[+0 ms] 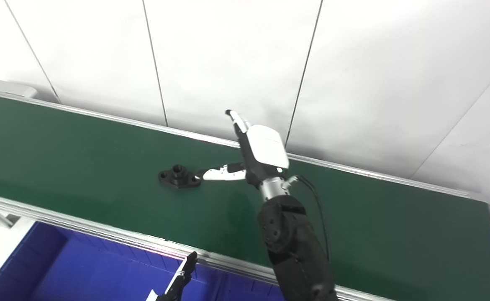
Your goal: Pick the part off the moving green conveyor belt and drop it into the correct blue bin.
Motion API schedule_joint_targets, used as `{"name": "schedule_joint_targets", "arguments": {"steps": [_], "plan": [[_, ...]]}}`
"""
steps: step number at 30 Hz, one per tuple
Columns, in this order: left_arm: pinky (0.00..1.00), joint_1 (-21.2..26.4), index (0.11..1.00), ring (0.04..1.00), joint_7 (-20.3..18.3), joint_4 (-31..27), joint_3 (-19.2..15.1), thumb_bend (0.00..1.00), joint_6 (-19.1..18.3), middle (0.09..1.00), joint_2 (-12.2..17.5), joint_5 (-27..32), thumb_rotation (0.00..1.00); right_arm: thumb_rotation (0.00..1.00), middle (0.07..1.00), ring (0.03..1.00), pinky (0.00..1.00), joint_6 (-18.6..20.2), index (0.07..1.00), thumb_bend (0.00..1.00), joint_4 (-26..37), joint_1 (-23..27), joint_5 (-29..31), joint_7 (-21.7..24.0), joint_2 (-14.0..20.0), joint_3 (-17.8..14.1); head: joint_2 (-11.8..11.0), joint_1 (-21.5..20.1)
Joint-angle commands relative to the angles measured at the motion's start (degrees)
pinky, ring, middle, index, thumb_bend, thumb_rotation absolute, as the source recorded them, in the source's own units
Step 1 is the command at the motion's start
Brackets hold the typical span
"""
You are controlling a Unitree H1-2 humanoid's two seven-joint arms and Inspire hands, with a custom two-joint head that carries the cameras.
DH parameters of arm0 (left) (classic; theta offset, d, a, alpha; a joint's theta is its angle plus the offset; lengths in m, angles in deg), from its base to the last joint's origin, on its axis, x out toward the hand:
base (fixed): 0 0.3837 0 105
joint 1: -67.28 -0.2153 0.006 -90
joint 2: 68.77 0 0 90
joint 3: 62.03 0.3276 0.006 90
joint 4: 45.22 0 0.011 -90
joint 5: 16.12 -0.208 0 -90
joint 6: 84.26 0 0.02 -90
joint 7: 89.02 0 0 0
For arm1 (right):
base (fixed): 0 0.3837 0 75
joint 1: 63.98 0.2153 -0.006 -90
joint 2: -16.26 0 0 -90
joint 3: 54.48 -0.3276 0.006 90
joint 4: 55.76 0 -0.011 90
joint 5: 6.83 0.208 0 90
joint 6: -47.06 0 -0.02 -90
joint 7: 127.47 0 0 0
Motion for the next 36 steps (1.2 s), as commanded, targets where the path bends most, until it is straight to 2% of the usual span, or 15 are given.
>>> {"name": "schedule_joint_targets", "arguments": {"steps": [1, 11, 17, 18, 19, 23, 27, 28, 31, 32, 33, 35, 36], "plan": [[1.0, -1.2, 1.0, 1.0, -0.2, -1.2, 0.8, 0.66, 1.5, 1.0, -0.7, 0.0, 0.92, 0.6, 0.914, 0.863, 0.77, 0.6, 0.95, 1.0, 0.1, 3.1, -0.8, -1.0, -1.1, 0.5, 0.0, 0.0], [1.0, -1.8, 1.0, 1.0, -0.1, -1.8, 1.8, 0.69, 0.5, 1.0, -1.3, -1.4, 0.93, 0.54, 0.904, 0.847, 0.73, 0.5, 0.93, 0.99, -7.1, 5.5, -1.1, -1.6, -1.1, 2.6, 0.7, 1.5], [1.0, -2.6, 1.0, 1.0, 0.0, -2.4, 2.2, 0.7, 0.3, 1.0, -1.6, -1.7, 0.93, 0.5, 0.847, 0.784, 0.67, 1.5, 0.882, 0.98, -10.0, 6.0, -2.5, -0.9, -0.5, 4.8, 1.3, 2.0], [1.0, -2.8, 1.0, 0.999, 0.1, -2.6, 2.2, 0.71, 0.3, 1.0, -1.7, -1.7, 0.92, 0.49, 0.822, 0.74, 0.62, 1.9, 0.863, 0.98, -10.8, 6.1, -2.9, -1.0, -0.5, 5.2, 1.5, 2.2], [1.0, -2.9, 1.0, 0.998, 0.1, -2.6, 2.3, 0.71, 0.4, 1.0, -1.8, -1.6, 0.92, 0.49, 0.819, 0.734, 0.61, 2.1, 0.86, 0.98, -11.7, 6.1, -3.2, -1.5, -0.6, 5.4, 1.5, 2.4], [1.0, -3.4, 1.0, 0.993, 0.1, -3.2, 2.6, 0.73, 0.0, 1.0, -2.2, -1.6, 0.92, 0.48, 0.752, 0.612, 0.48, 1.7, 0.815, 0.97, -14.8, 6.0, -3.2, -3.3, -0.9, 5.8, 1.9, 3.0], [1.0, -4.0, 1.0, 0.978, 0.3, -3.6, 3.0, 0.74, -0.5, 1.0, -2.6, -2.7, 0.93, 0.42, 0.719, 0.533, 0.39, 2.2, 0.767, 0.96, -15.9, 5.3, -3.2, -4.4, -1.6, 6.2, 2.2, 3.6], [1.0, -4.2, 1.0, 0.981, 0.4, -3.8, 3.1, 0.73, -0.7, 1.0, -2.7, -3.0, 0.93, 0.4, 0.684, 0.488, 0.35, 2.0, 0.749, 0.94, -16.8, 5.1, -3.1, -5.4, -2.1, 6.4, 2.3, 4.0], [1.0, -4.7, 1.0, 0.983, 0.3, -4.6, 3.6, 0.71, -1.6, 1.0, -2.9, -3.5, 0.93, 0.36, 0.639, 0.43, 0.3, 1.8, 0.725, 0.92, -18.6, 4.5, -2.9, -7.3, -3.1, 6.8, 2.5, 4.6], [1.0, -4.8, 1.0, 0.984, 0.3, -4.8, 3.8, 0.7, -1.8, 1.0, -3.0, -3.6, 0.92, 0.35, 0.629, 0.413, 0.29, 1.8, 0.716, 0.9, -19.1, 4.5, -2.8, -7.7, -3.3, 7.0, 2.6, 4.7], [1.0, -4.9, 1.0, 0.986, 0.2, -5.0, 3.9, 0.68, -2.0, 1.0, -3.1, -3.7, 0.92, 0.31, 0.609, 0.381, 0.27, 1.4, 0.698, 0.83, -19.9, 4.5, -2.8, -8.5, -3.5, 7.2, 2.6, 4.9], [1.0, -5.0, 1.0, 0.986, 0.3, -5.0, 4.1, 0.67, -2.0, 1.0, -3.2, -3.4, 0.91, 0.29, 0.579, 0.359, 0.26, -0.4, 0.682, 0.78, -22.4, 4.4, -3.3, -11.8, -3.7, 8.1, 2.8, 5.1], [0.99, -5.0, 1.0, 0.983, 0.3, -5.1, 4.2, 0.68, -2.1, 1.0, -3.3, -3.4, 0.9, 0.24, 0.491, 0.316, 0.23, -1.2, 0.651, 0.71, -23.3, 4.4, -3.4, -13.4, -3.7, 8.6, 2.8, 5.1]]}}
